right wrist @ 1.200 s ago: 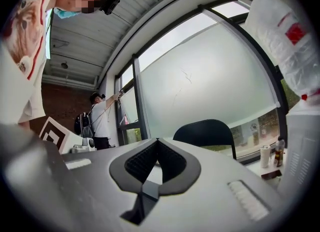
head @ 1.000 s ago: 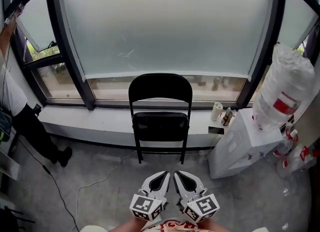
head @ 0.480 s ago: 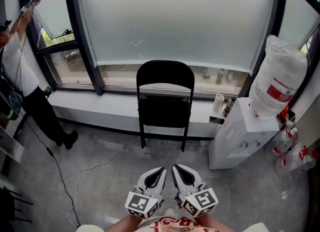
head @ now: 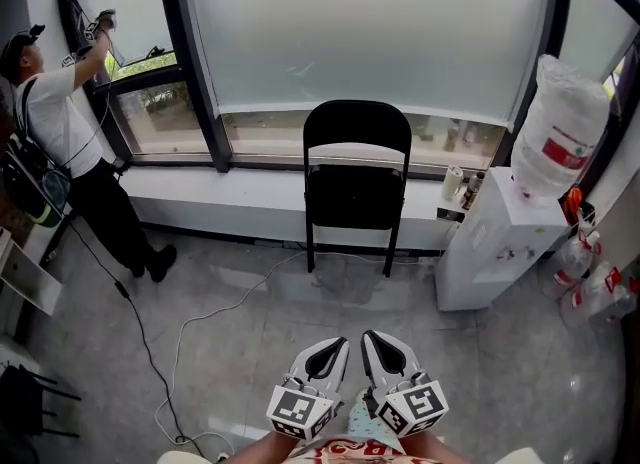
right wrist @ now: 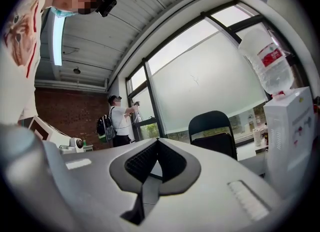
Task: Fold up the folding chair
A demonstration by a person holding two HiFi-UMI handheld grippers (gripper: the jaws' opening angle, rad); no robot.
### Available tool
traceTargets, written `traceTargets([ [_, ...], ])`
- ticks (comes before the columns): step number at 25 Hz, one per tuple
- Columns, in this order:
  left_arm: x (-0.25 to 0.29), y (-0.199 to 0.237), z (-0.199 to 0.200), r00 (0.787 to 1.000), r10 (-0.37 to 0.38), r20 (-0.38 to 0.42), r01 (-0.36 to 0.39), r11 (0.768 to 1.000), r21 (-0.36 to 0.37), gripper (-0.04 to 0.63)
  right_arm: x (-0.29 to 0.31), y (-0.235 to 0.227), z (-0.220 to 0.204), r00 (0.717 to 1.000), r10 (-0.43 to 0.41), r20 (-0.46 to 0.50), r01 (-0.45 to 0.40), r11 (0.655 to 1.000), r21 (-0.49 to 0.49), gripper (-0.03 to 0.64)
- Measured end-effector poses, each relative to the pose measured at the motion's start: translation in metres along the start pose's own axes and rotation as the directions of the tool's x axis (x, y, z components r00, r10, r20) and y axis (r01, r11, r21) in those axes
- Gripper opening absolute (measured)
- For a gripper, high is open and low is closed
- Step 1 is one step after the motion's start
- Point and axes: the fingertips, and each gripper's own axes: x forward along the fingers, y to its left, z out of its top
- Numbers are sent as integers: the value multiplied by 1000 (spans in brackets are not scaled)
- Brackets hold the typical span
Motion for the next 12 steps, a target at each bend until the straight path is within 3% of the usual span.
traceTargets([
  [5,-68,-12,-21,999,-43,-20,43,999,8,1,-41,63,-28,998,-60,3,61,998,-23,21],
  [12,-97,-33,-19,998,-70,-2,70,997,22,1,-71,87,-30,997,-71,14,71,997,-40,21],
])
